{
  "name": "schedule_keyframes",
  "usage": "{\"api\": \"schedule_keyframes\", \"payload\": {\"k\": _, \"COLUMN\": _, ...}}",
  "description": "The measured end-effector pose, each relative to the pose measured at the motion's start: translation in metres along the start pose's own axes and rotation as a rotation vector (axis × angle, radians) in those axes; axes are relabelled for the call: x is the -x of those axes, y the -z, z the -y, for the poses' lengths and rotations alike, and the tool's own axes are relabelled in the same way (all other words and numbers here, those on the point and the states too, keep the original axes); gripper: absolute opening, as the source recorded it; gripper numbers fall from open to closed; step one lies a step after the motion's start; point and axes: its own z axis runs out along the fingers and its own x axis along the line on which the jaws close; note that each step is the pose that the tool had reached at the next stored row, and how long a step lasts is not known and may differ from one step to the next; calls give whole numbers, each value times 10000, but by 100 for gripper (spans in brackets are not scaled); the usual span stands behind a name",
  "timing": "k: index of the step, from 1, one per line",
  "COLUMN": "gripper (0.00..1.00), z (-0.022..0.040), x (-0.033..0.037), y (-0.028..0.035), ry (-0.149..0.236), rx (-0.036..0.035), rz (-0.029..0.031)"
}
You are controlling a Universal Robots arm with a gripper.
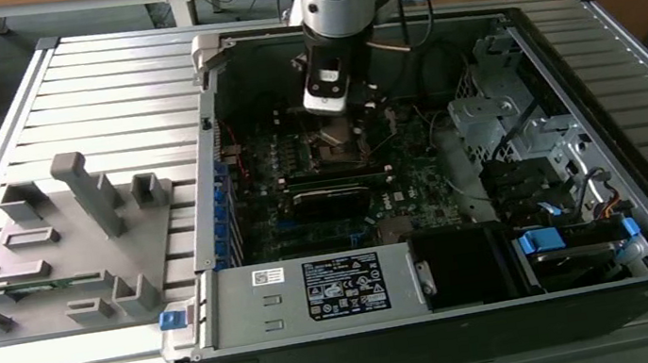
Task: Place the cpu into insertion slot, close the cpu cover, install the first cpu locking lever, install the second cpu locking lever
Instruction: 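Place the cpu into insertion slot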
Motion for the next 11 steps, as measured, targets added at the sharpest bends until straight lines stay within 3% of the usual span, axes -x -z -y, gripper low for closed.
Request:
{"api": "schedule_keyframes", "payload": {"k": 4, "gripper": 54, "z": 0, "x": 0, "y": -2, "ry": -434, "rx": 0, "rz": 26}}
{"api": "schedule_keyframes", "payload": {"k": 11, "gripper": 54, "z": 0, "x": 0, "y": -2, "ry": -461, "rx": 1, "rz": 27}}
